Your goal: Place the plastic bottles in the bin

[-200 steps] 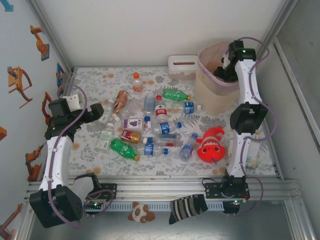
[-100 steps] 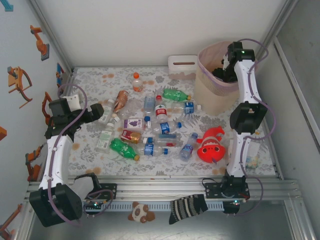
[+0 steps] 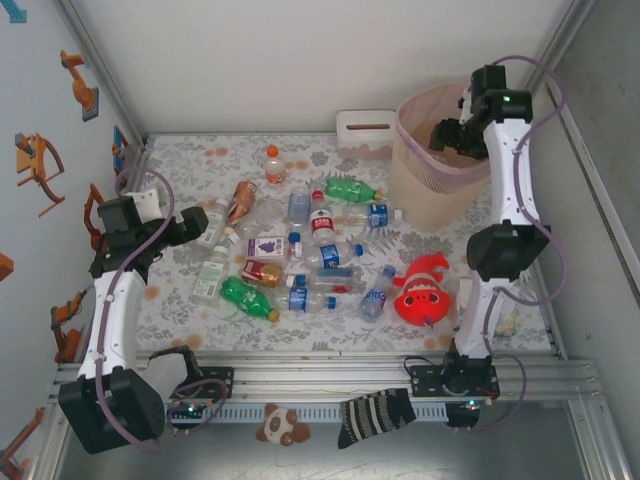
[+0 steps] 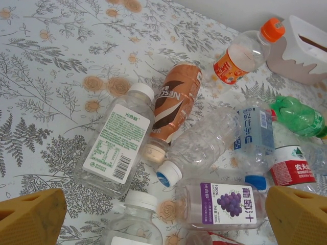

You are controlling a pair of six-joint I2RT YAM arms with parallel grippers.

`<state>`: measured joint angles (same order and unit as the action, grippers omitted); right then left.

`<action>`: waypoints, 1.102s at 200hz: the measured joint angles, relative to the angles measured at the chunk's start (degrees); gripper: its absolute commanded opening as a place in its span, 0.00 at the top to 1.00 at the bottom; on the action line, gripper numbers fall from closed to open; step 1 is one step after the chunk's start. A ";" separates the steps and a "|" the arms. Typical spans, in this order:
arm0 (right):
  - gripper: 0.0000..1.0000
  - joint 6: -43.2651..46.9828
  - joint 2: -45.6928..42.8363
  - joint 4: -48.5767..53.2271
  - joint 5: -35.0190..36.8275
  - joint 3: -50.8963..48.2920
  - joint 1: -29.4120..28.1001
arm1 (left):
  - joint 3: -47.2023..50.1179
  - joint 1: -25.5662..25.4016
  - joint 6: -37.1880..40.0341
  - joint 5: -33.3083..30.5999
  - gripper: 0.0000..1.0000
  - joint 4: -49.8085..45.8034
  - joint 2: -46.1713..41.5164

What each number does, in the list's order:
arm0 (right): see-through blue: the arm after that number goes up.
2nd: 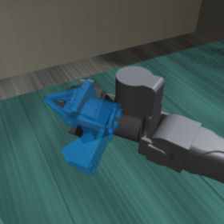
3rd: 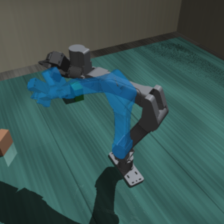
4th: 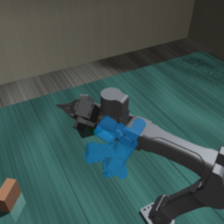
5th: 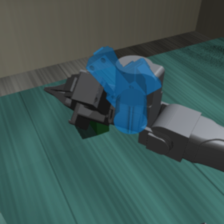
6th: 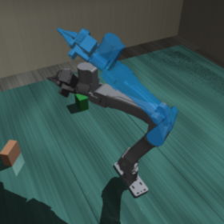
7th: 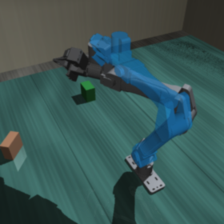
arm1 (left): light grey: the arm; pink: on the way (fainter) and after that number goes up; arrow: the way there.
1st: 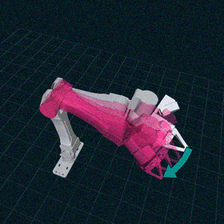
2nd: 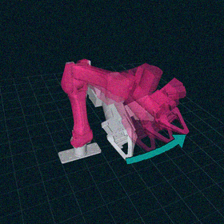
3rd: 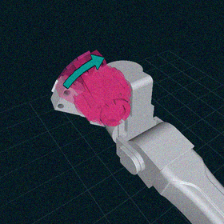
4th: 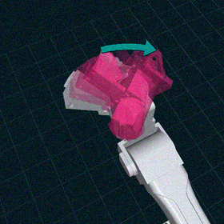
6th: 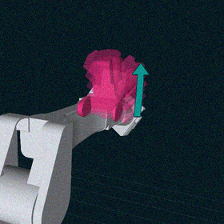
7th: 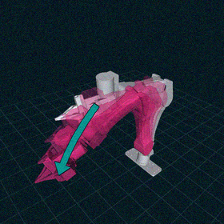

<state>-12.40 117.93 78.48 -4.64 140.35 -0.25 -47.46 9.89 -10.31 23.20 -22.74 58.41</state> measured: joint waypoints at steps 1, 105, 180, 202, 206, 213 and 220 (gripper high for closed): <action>0.22 -0.02 -0.24 0.00 0.02 -0.07 -0.02 | 0.00 0.00 0.00 0.02 0.01 0.00 0.00; 0.24 -5.31 -25.59 -3.48 2.19 -21.09 -5.44 | 0.00 0.04 0.00 0.24 0.00 0.00 -0.28; 0.25 -18.67 -46.34 -12.39 -2.45 -51.93 -19.06 | 0.00 0.33 -0.42 1.01 0.00 0.11 -0.26; 0.25 -24.59 -50.56 -15.91 -3.65 -61.48 -23.87 | 0.00 0.33 -0.66 1.38 0.01 0.33 -0.26; 0.25 -25.55 -51.08 -16.50 -3.72 -63.04 -24.79 | 0.02 0.33 -0.70 1.44 0.01 0.37 -0.26; 0.25 -27.21 -51.71 -17.53 -3.80 -65.48 -26.43 | 0.00 0.33 -0.81 1.51 0.00 0.48 -0.26; 0.25 -28.79 -52.00 -18.34 -3.93 -67.52 -28.06 | 0.00 0.33 -0.83 1.53 0.00 0.48 -0.26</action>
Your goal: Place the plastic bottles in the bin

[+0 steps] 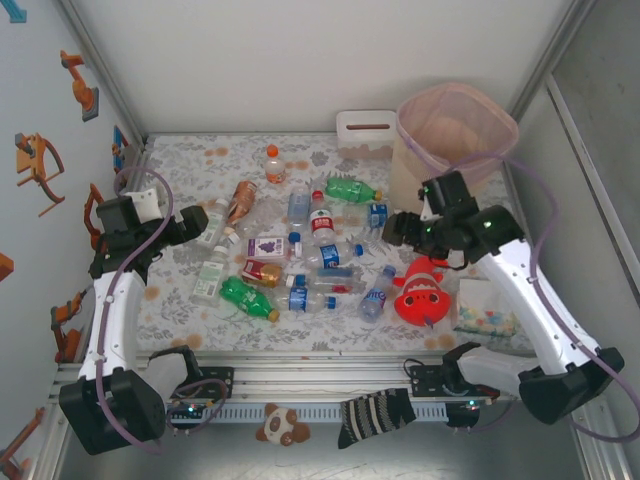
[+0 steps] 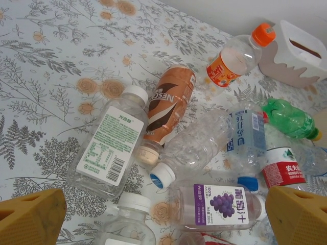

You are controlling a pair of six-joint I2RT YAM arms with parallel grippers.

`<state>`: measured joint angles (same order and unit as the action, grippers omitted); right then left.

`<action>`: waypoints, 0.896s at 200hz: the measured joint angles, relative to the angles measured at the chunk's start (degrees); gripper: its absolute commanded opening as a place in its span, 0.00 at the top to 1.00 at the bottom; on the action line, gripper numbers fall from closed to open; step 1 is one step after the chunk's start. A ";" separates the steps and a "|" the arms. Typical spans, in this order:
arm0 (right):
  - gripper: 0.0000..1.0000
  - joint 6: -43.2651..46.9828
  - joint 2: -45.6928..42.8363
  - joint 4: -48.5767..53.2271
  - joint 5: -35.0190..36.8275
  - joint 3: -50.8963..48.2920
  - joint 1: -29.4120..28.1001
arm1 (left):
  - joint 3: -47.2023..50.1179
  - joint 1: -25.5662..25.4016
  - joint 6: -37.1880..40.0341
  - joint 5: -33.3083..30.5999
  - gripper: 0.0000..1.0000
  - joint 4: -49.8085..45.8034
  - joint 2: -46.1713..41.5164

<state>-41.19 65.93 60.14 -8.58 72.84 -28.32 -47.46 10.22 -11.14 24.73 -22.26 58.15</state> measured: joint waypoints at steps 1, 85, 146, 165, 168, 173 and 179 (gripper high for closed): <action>0.24 -0.31 -0.04 -0.07 0.00 -0.28 -0.17 | 0.02 0.00 -0.02 0.00 0.00 0.00 0.00; 0.15 -14.67 -0.09 -12.98 0.59 -19.28 -13.03 | 0.02 0.00 -0.24 0.44 0.01 0.24 0.00; 0.09 -20.00 1.51 -21.22 0.68 -27.30 -13.57 | 0.02 0.00 -0.26 0.42 0.01 0.39 0.00; 0.07 -20.90 2.58 -22.08 1.03 -28.04 -13.57 | 0.02 0.00 -0.26 0.44 0.01 0.39 0.02; 0.07 -21.00 2.71 -22.21 1.11 -28.15 -13.57 | 0.02 0.00 -0.26 0.44 0.01 0.39 0.02; 0.06 -21.18 2.97 -22.49 1.22 -28.39 -13.57 | 0.02 0.00 -0.26 0.44 0.01 0.39 0.02; 0.04 -21.42 3.32 -22.84 1.31 -28.72 -13.57 | 0.02 0.00 -0.26 0.44 0.01 0.39 0.02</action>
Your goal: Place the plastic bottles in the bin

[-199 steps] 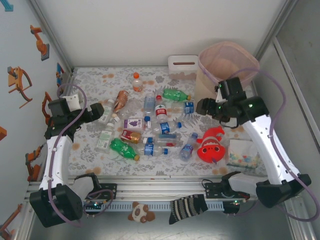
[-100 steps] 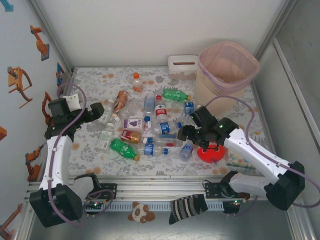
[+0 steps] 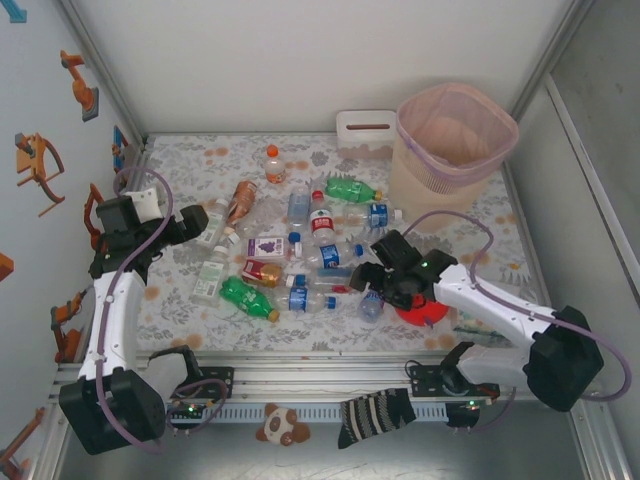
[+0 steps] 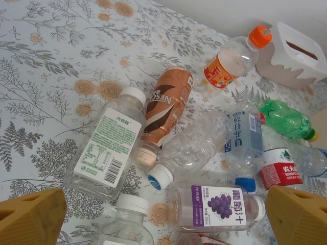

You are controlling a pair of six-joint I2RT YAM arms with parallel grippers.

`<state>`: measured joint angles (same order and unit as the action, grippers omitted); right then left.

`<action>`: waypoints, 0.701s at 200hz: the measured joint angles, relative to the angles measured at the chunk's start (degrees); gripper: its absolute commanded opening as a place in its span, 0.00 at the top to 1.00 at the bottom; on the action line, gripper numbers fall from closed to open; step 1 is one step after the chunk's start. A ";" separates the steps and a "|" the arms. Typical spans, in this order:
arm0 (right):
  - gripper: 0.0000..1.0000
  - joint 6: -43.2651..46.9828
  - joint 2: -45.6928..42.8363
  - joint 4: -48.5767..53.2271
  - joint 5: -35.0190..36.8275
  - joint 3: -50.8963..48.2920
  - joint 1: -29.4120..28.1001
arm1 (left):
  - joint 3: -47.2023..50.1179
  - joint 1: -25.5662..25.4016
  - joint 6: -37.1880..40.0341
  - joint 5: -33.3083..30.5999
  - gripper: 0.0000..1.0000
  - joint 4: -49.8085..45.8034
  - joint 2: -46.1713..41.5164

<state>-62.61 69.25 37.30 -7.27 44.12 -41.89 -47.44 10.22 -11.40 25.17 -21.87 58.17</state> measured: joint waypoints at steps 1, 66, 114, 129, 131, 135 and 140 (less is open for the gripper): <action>0.04 0.00 0.04 -0.04 0.00 -0.04 0.00 | 0.00 0.00 0.00 0.00 0.01 0.00 0.00; 0.02 -0.33 4.98 1.77 3.28 -0.46 -0.22 | 0.00 0.00 -0.17 0.00 0.01 0.00 0.00; 0.02 1.77 9.25 7.48 8.39 2.95 -0.74 | 0.00 0.00 -0.17 0.02 0.01 0.00 0.00; 0.06 2.40 10.14 8.13 9.22 3.39 -0.76 | 0.00 0.00 -0.17 0.02 0.01 0.00 0.00; 0.07 2.38 10.19 8.17 9.31 3.39 -0.79 | 0.00 0.00 -0.17 0.02 0.01 0.00 0.00; 0.09 2.60 10.32 8.31 9.53 3.41 -0.81 | 0.00 0.00 -0.17 0.02 0.01 0.00 0.00; 0.11 2.71 10.40 8.39 9.64 3.41 -0.81 | 0.00 0.00 -0.17 0.02 0.01 0.00 0.00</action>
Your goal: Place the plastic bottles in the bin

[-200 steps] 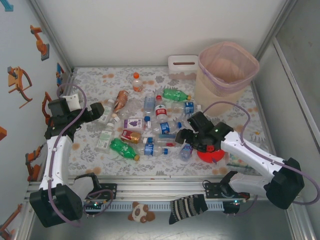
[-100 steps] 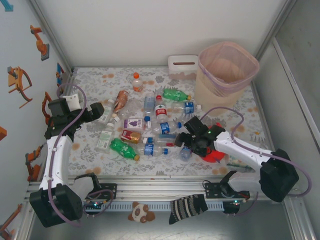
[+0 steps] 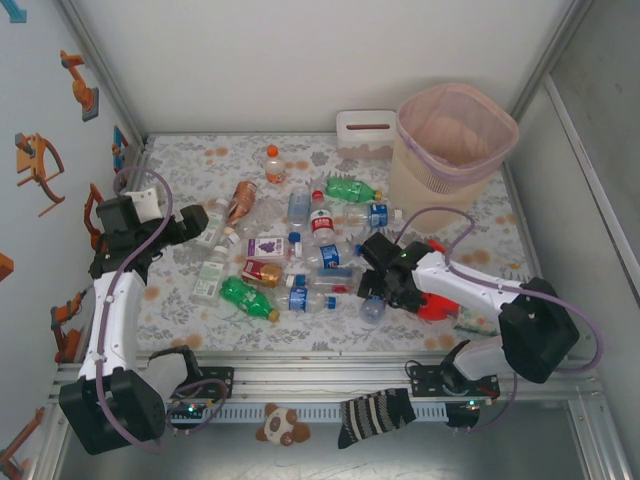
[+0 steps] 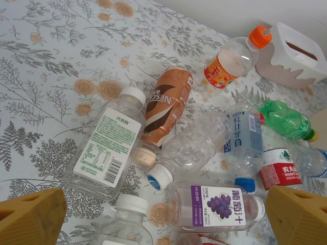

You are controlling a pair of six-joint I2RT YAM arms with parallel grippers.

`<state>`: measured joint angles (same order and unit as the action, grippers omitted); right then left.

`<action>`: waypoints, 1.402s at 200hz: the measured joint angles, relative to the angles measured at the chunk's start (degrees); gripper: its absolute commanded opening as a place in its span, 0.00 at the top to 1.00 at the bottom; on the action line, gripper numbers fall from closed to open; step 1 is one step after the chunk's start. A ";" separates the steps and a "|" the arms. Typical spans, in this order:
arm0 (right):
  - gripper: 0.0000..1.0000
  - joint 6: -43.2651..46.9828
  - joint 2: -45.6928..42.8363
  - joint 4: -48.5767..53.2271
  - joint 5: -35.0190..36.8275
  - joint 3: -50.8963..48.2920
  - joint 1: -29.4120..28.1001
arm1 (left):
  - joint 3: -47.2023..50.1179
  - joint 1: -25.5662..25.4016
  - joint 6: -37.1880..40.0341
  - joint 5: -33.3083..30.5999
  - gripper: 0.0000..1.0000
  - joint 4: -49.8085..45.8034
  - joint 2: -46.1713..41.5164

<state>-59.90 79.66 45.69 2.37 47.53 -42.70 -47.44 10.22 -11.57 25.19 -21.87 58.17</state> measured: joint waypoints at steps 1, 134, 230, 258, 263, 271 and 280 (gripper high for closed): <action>0.11 0.09 0.02 0.02 0.04 0.00 0.00 | 0.00 0.00 0.00 0.00 0.01 0.00 0.00; 0.46 1.75 2.73 -2.03 0.26 0.61 -0.15 | 0.00 0.00 0.00 0.00 0.00 0.00 0.00; 0.55 2.93 2.56 -1.16 0.98 2.38 -0.15 | 0.00 0.00 0.00 0.00 0.01 0.00 0.00; 0.55 3.04 1.33 -0.04 1.86 3.32 -0.15 | 0.00 0.00 0.00 0.00 0.01 0.00 0.00; 0.55 3.17 1.03 0.37 2.01 3.65 -0.15 | 0.00 0.00 0.00 0.00 0.01 0.00 0.00; 0.55 3.41 0.57 0.94 2.34 4.37 -0.15 | 0.00 0.00 0.00 0.00 0.01 0.00 0.00; 0.55 3.74 0.09 1.90 2.82 5.57 -0.15 | 0.00 0.00 0.00 -0.02 0.00 0.00 0.00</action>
<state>-56.16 79.75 47.59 5.19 53.10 -42.85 -47.44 10.22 -11.57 25.17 -21.87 58.17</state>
